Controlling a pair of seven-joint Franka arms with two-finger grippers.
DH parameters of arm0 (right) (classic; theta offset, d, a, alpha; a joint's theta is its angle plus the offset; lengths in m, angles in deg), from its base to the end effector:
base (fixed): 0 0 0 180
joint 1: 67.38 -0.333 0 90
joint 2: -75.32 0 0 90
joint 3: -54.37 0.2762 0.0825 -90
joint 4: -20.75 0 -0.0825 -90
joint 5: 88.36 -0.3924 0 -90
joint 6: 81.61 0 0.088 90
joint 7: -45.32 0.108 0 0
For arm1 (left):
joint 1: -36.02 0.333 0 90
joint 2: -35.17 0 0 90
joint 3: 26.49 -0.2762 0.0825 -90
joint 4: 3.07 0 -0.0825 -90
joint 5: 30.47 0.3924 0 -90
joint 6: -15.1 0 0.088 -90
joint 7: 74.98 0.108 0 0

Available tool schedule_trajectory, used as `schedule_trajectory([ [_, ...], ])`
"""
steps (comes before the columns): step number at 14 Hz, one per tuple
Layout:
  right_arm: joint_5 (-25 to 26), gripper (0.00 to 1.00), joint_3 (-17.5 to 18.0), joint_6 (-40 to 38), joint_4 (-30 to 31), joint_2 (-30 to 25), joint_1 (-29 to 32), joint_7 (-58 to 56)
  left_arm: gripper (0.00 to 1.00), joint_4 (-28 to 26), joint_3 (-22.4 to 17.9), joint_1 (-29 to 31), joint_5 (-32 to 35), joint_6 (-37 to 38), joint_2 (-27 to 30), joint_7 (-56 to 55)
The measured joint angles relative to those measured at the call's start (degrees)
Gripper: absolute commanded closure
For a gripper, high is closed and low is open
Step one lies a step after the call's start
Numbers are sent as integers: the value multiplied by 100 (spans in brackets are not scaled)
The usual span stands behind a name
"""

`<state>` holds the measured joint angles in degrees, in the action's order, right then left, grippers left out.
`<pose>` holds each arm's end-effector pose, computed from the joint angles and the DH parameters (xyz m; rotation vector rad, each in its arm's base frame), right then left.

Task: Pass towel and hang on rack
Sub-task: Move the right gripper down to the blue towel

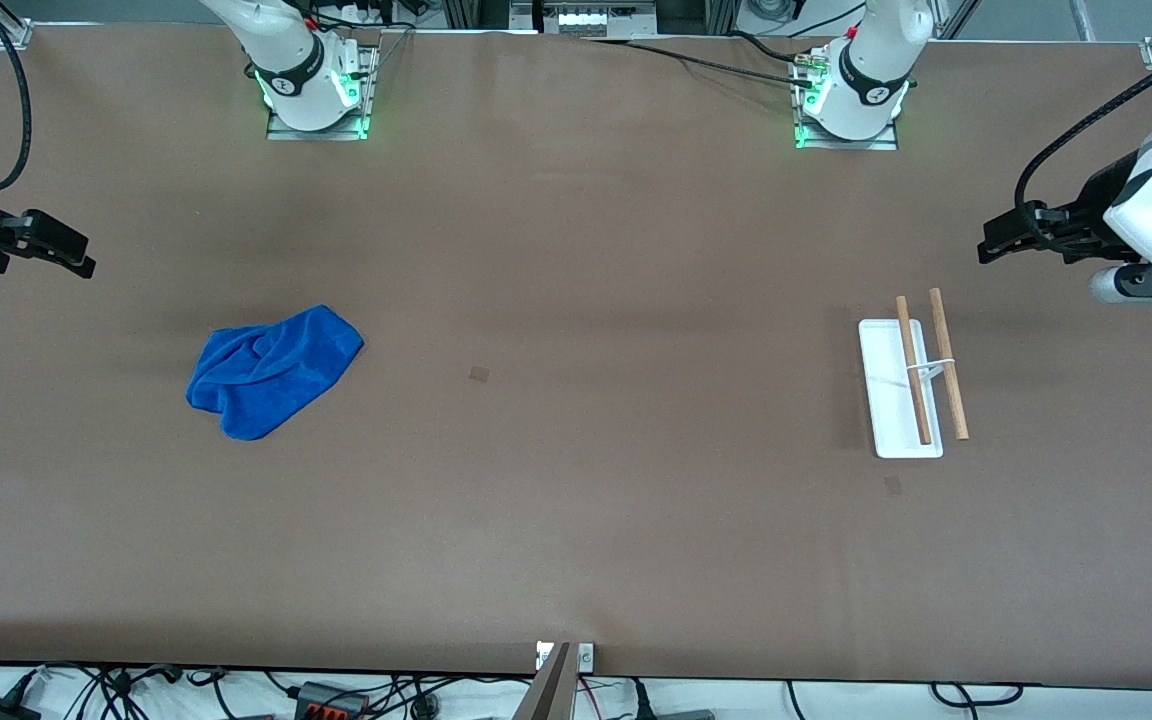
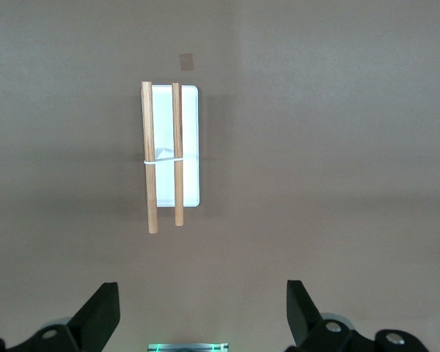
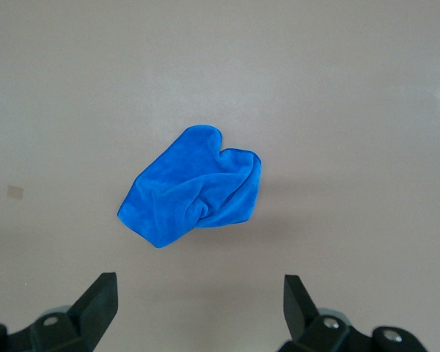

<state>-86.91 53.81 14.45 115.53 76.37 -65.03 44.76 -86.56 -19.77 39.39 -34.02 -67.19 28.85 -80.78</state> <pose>0.5739 -0.0316 0.5422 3.1156 -0.0598 0.0051 0.5762 -0.0377 0.5644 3.0698 0.0588 -0.2091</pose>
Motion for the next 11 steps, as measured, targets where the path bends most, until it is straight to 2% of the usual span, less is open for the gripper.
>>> schedule_trajectory([
  [11, 0, 0, 26, -3, 3, 121, -13, 0, 0, -1, -1, 22, 0, 0, 0, 4],
])
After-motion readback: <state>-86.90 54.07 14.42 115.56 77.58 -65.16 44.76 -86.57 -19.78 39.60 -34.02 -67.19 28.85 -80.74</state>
